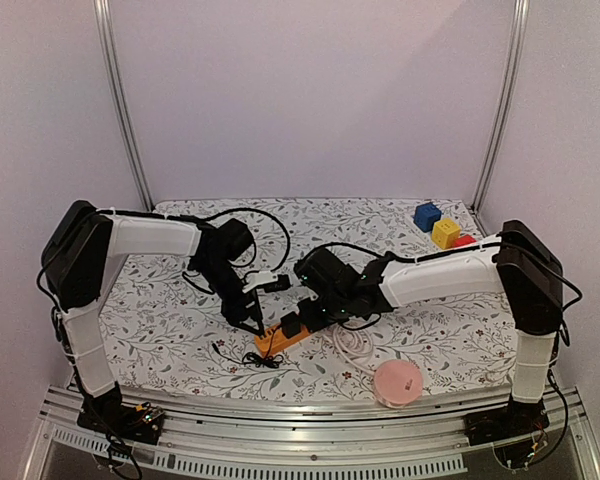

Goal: Insert the plug

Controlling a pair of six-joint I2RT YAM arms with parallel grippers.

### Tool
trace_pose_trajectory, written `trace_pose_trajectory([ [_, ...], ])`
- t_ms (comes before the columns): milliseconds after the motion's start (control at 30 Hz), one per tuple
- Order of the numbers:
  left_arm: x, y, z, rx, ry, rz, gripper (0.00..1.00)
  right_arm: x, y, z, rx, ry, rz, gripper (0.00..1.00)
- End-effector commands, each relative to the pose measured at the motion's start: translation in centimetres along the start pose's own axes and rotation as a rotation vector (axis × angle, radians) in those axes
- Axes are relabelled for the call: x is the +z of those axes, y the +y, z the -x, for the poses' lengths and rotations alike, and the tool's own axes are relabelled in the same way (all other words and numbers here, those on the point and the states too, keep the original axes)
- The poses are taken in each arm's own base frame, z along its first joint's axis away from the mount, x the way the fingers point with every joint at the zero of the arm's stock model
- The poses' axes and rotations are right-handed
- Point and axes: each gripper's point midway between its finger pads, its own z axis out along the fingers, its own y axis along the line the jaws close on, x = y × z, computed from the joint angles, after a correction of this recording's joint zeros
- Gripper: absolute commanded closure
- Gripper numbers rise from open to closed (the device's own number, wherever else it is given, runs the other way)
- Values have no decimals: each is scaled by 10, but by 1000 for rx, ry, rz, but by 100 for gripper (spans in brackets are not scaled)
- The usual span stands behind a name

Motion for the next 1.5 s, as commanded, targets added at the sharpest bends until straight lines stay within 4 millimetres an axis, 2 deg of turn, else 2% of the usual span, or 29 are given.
trace_pose_trajectory([
  [0, -18, 2, 11, 20, -31, 46, 42, 8, -66, -117, -117, 397, -227, 75],
  [133, -24, 3, 14, 27, -39, 64, 41, -19, -31, -65, -97, 255, -74, 54],
  [233, -28, 4, 18, 31, -47, 74, 41, -51, -3, -22, -92, 118, 62, 46],
  [300, -29, 4, 19, 34, -47, 79, 41, -72, 9, -2, -96, 51, 130, 44],
  [467, -38, 4, 19, 42, -48, 105, 40, -107, 13, 14, -144, -33, 185, 38],
  [533, -45, 3, 19, 47, -62, 111, 39, -122, 16, 20, -221, -81, 217, 29],
  [567, -49, 3, 18, 43, -68, 112, 39, -130, 24, 22, -276, -99, 264, 23],
  [667, -64, 8, 12, 10, -89, 128, 36, -139, 40, 30, -486, -170, 343, 8],
  [733, -76, 12, 5, -18, -92, 136, 33, -139, 53, 30, -685, -206, 391, 5],
  [867, -100, 15, -22, -99, -95, 156, 22, -114, 67, 18, -995, -193, 466, 3],
  [967, -120, 17, -46, -165, -127, 202, 16, -102, 72, 20, -1130, -187, 496, 2],
  [1000, -125, 16, -54, -184, -135, 218, 13, -91, 73, 15, -1155, -152, 517, 2],
  [1100, -141, 16, -79, -235, -158, 281, 11, -66, 73, 10, -1252, -86, 519, 3],
  [1167, -151, 18, -90, -264, -179, 322, 10, -56, 69, 8, -1271, -44, 532, 6],
  [1333, -158, 19, -99, -314, -210, 337, 10, -38, 56, -6, -1304, 64, 558, 17],
  [1367, -158, 19, -99, -316, -213, 337, 10, -37, 55, -9, -1309, 71, 563, 23],
  [1467, -161, 23, -98, -319, -217, 350, 10, -31, 53, -14, -1311, 82, 568, 46],
])
